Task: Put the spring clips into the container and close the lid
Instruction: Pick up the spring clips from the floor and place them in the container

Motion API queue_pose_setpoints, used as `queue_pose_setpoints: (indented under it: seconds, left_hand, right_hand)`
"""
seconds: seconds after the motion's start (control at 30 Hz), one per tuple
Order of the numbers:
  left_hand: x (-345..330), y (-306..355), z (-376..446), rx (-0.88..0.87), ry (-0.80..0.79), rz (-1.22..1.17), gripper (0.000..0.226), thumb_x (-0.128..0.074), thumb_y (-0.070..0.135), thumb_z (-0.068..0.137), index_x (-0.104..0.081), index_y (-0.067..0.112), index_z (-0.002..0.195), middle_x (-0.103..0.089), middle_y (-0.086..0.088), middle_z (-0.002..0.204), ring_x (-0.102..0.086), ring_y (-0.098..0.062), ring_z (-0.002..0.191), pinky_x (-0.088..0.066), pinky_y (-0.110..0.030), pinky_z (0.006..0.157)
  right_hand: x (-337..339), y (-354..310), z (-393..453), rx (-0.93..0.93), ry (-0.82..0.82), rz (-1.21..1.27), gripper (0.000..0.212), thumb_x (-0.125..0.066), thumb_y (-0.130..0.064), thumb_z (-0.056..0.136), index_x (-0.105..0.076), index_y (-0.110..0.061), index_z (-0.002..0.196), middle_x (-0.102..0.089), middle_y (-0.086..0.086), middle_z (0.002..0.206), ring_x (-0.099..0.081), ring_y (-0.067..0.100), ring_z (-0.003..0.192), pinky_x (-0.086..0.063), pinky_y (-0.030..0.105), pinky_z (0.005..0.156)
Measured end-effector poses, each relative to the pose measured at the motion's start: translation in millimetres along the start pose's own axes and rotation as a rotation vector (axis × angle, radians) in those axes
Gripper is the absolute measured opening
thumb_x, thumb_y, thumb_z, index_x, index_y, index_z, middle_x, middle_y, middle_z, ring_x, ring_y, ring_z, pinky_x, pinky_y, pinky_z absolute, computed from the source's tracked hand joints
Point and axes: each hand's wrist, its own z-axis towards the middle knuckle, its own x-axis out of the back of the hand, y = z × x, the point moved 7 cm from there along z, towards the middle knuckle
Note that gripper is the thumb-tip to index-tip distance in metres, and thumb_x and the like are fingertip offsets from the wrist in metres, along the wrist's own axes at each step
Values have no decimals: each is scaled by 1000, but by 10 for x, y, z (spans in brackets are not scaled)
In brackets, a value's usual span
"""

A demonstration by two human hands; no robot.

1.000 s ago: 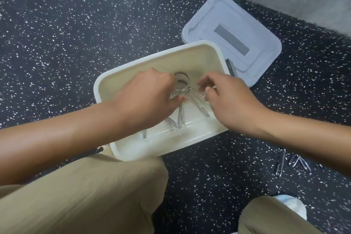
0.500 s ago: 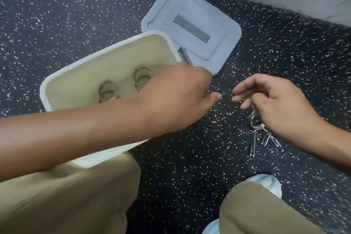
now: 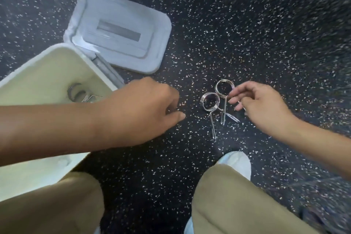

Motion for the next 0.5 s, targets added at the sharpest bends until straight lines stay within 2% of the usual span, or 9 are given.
queue_pose_setpoints:
  seconds: [0.1,0.13,0.2,0.27,0.37,0.43,0.5]
  left_hand:
    - [-6,138,190,6,-106,5,30,-54,57,92,-66,30,91,-73,9,80,-68,-10,73,-59,-37,71]
    - [-14,187,254,6,-147,15,29,-54,55,93,-66,30,92,-73,8,82,-68,-11,74,-58,-37,72]
    - [-41,283,389,-33,-207,82,28,-53,52,95,-65,27,95,-72,6,84,-68,-15,76,-58,-39,73]
    - [-106,375,546,-93,-255,197,30,-51,50,97,-62,23,100,-69,2,85,-66,-20,79,-58,-41,74]
    - [-233,403,786,-113,-308,286,30,-50,46,97,-59,17,99,-65,0,84,-65,-23,79,-58,-43,73]
    - [-352,380,928,-71,-338,295,30,-50,43,99,-56,14,101,-62,-2,82,-63,-21,75,-56,-38,64]
    - [-498,364,1064,-10,-346,270,28,-51,38,99,-53,10,99,-58,-2,79,-58,-16,67,-47,-31,52]
  right_hand:
    - [27,138,71,25,40,-21,35,-43,6,93,-65,-20,98,-71,-5,94,-62,9,66,-35,11,36]
    - [35,169,98,41,49,-49,34,-44,5,93,-65,-21,100,-70,-6,94,-60,2,60,-36,11,37]
    - [34,193,180,98,54,-149,33,-46,3,93,-65,-20,106,-68,-5,98,-58,0,54,-38,11,42]
    - [37,199,254,168,61,-261,33,-47,1,93,-68,-20,109,-64,-2,108,-61,5,68,-43,14,56]
    - [-4,174,339,261,36,-350,33,-47,-1,94,-71,-21,103,-64,1,112,-62,16,93,-52,33,83]
    - [-51,128,372,297,-4,-395,33,-47,-2,94,-73,-19,103,-65,1,117,-59,19,110,-51,43,96]
    - [-114,92,403,300,-51,-446,33,-46,-4,94,-72,-18,108,-65,2,122,-54,21,119,-48,46,100]
